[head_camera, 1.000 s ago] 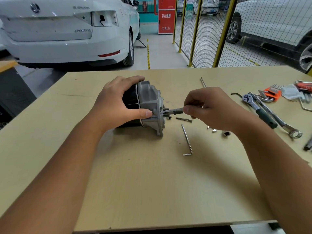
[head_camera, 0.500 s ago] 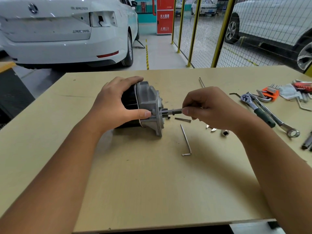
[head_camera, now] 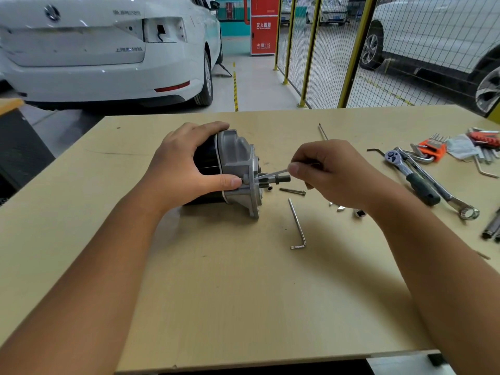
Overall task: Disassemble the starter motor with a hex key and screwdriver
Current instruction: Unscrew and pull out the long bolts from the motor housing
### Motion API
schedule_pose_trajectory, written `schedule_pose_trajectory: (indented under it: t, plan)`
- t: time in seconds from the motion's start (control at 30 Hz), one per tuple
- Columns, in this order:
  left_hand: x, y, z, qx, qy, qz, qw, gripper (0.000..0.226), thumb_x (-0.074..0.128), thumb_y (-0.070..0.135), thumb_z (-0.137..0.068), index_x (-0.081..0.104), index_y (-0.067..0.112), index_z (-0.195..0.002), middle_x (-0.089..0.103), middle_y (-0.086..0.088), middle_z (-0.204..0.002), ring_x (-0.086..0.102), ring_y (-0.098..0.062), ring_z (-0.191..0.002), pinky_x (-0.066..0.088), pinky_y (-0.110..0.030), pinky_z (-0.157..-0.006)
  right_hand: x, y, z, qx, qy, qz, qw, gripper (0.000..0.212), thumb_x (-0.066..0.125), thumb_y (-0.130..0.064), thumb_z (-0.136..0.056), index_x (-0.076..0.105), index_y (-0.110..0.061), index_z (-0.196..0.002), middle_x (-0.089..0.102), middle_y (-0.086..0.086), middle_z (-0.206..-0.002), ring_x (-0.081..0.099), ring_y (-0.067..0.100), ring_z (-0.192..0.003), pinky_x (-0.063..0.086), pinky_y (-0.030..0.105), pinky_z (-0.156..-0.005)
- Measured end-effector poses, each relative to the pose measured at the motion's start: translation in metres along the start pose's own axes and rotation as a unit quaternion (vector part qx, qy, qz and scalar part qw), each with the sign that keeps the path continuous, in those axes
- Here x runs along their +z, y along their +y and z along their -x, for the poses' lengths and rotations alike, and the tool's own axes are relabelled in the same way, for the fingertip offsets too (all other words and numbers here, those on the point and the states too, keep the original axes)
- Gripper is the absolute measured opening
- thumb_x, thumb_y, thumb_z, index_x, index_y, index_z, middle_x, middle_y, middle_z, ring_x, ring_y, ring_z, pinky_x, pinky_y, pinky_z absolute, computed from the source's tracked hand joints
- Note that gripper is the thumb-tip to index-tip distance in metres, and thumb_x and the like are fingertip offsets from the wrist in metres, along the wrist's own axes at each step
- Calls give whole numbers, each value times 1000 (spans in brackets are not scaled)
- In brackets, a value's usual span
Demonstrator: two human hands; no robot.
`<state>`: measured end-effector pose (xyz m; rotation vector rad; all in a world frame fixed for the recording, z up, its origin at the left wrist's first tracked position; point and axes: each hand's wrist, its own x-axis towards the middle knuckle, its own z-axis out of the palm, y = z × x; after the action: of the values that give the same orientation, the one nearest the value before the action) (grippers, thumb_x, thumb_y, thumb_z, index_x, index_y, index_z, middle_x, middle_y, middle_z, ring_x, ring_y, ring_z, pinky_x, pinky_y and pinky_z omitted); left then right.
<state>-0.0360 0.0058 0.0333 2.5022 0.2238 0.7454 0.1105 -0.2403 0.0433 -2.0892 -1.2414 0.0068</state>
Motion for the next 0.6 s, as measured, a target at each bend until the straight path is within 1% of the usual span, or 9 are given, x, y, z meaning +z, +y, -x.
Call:
schedule_pose_trajectory:
  t: [0.1, 0.3, 0.37, 0.43, 0.53, 0.57, 0.6]
  plan:
    - [0, 1, 0, 0, -2, -2, 1000, 98, 77, 74, -55, 51, 46, -145, 57, 11, -128, 54, -18, -122, 47, -49, -107, 4, -1, -1, 24, -3, 9, 1000, 22, 60, -26, -100, 71, -13, -87, 62, 0, -63, 50, 3, -51, 37, 23, -52]
    - [0, 2, 0, 0, -2, -5, 1000, 98, 76, 74, -55, 51, 45, -146, 57, 10, -126, 54, -19, -121, 48, -49, -106, 4, -3, -3, 54, -3, 15, 998, 28, 59, -33, -100, 71, -16, -81, 65, 9, -65, 47, 4, -43, 40, 27, -51]
    - [-1, 2, 0, 0, -2, -5, 1000, 98, 76, 74, -55, 51, 45, -146, 57, 10, -127, 54, -19, -121, 48, -49, -105, 4, -3, -3, 62, -11, 14, 998, 30, 59, -34, -100, 71, -16, -79, 66, 9, -63, 47, 4, -42, 42, 28, -51]
    - [0, 2, 0, 2, -3, -4, 1000, 98, 76, 74, -55, 51, 45, -146, 57, 10, -127, 54, -19, -121, 48, -50, -106, 3, -4, -2, 53, -14, 12, 998, 29, 60, -33, -100, 71, -16, -80, 66, 5, -62, 48, 4, -43, 42, 28, -51]
    - [0, 0, 0, 2, -1, -5, 1000, 98, 77, 74, -55, 51, 46, -145, 58, 11, -127, 54, -18, -121, 48, -49, -106, 3, -5, 0, 25, 13, -26, 999, 20, 66, -25, -97, 71, -12, -82, 65, 1, -62, 51, 4, -45, 40, 21, -49]
    - [1, 0, 0, 2, 0, -5, 1000, 98, 77, 74, -55, 51, 46, -145, 58, 11, -127, 54, -18, -121, 47, -49, -106, 3, -5, 0, 16, 26, -38, 999, 17, 69, -22, -95, 71, -12, -82, 66, 0, -63, 53, 5, -47, 42, 21, -49]
    - [1, 0, 0, 2, 1, -5, 1000, 98, 77, 74, -55, 51, 46, -145, 58, 11, -127, 54, -18, -121, 47, -49, -106, 3, -5, 0, 10, 36, -45, 998, 14, 71, -20, -93, 71, -12, -81, 67, -1, -64, 58, 8, -51, 46, 25, -51]
